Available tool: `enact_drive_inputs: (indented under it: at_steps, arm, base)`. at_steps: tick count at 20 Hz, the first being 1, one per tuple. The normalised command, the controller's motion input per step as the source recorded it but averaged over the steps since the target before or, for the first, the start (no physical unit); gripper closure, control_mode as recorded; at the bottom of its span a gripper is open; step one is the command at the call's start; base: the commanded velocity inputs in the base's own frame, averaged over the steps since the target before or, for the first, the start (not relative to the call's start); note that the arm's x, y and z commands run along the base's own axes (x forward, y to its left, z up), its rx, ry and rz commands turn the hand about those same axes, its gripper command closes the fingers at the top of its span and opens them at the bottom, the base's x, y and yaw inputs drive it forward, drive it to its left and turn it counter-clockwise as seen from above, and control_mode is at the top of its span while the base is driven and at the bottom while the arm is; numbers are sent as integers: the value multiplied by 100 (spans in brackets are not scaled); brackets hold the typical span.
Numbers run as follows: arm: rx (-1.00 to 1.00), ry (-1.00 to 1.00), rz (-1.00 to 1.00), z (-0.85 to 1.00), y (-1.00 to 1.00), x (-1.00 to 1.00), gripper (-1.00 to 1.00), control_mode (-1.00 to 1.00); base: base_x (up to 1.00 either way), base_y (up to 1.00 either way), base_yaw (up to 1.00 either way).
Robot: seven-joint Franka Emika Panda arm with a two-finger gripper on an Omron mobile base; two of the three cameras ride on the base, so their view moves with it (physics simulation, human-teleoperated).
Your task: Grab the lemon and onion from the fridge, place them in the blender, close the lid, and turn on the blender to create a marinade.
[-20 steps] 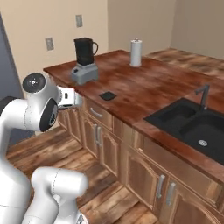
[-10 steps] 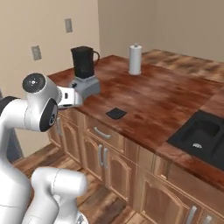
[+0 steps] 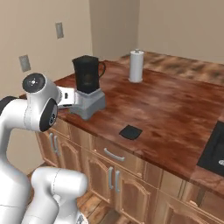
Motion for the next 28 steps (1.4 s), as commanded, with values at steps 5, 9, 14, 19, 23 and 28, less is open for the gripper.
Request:
enact_drive_inputs:
  at_steps: [5,9,14,19,23,28]
  arm:
    - [0,0,0,0,0,0,100,100]
    - [0,0,0,0,0,0,100,100]
    - [0,0,0,0,0,0,100,100]
    - [0,0,0,0,0,0,100,100]
    - [0,0,0,0,0,0,100,100]
    - [0,0,0,0,0,0,100,100]
  base:
    - [58,37,-28]
    - [51,25,-31]
    - [53,24,-30]
    - [53,20,-25]
    - [48,11,-21]
    - [39,12,-16]
